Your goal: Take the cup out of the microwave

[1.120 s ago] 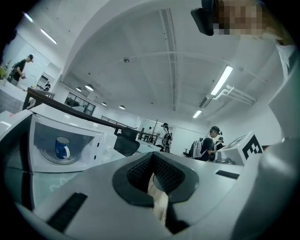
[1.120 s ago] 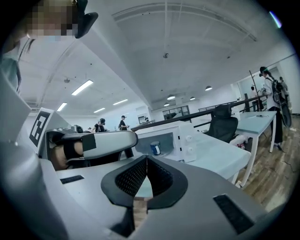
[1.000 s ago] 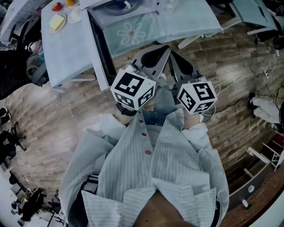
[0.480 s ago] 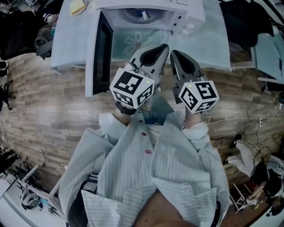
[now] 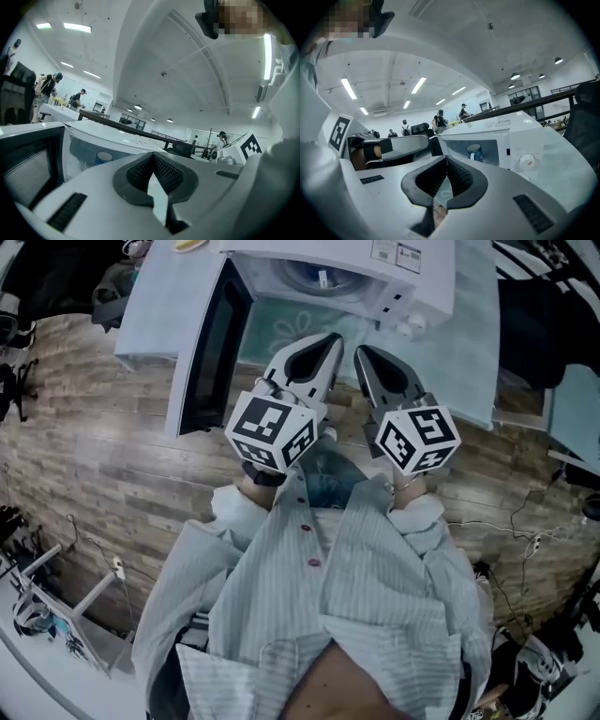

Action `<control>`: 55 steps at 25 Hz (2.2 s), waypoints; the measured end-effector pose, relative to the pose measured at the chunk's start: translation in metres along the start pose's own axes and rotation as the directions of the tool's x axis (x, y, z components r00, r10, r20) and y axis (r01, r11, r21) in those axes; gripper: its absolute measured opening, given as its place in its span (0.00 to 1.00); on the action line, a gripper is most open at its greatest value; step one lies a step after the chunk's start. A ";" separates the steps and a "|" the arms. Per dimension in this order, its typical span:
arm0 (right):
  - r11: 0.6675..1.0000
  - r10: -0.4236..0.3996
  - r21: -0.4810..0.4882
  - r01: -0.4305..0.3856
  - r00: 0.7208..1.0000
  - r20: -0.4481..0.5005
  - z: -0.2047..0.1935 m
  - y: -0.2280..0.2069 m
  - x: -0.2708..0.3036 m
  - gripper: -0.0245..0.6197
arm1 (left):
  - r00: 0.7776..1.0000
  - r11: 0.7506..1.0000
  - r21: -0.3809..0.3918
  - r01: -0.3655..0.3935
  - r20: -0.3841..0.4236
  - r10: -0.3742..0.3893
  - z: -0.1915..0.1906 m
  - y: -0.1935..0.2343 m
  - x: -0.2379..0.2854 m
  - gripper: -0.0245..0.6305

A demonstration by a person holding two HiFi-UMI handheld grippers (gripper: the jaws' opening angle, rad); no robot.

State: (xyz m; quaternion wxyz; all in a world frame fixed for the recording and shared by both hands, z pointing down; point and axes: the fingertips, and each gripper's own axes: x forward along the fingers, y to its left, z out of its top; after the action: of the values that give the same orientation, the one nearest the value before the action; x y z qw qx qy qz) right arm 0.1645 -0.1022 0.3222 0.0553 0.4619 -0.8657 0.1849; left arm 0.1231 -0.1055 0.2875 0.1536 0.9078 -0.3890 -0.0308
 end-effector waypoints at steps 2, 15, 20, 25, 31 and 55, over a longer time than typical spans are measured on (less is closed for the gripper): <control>1.000 0.014 0.002 -0.014 1.000 -0.009 0.000 -0.004 0.008 0.09 | 1.000 1.000 -0.010 -0.025 -0.001 0.025 -0.001 0.008 0.003 0.05; 0.999 0.048 0.003 -0.048 0.999 -0.023 0.021 -0.016 0.070 0.09 | 0.997 0.997 -0.014 -0.078 -0.001 0.078 0.014 0.066 0.029 0.05; 0.999 0.046 -0.008 -0.046 0.999 -0.015 0.033 -0.020 0.089 0.09 | 0.997 0.997 -0.009 -0.075 0.005 0.075 0.023 0.082 0.041 0.05; 0.999 0.049 -0.003 -0.049 0.999 -0.024 0.034 -0.025 0.104 0.09 | 0.997 0.997 -0.013 -0.077 -0.004 0.077 0.023 0.096 0.049 0.05; 0.999 0.050 0.017 -0.050 0.997 -0.053 0.020 -0.033 0.119 0.09 | 0.995 0.995 -0.034 -0.095 -0.029 0.094 0.010 0.113 0.056 0.05; 0.994 -0.026 0.102 0.028 0.999 -0.019 -0.040 -0.093 0.162 0.09 | 0.991 0.987 -0.093 -0.128 -0.059 0.123 -0.059 0.155 0.075 0.05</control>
State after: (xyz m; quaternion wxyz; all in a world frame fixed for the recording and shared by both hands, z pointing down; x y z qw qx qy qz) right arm 0.1462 -0.2605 0.4278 0.0417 0.4742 -0.8483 0.2321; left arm 0.0778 -0.2449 0.3952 0.2094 0.8735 -0.4392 -0.0158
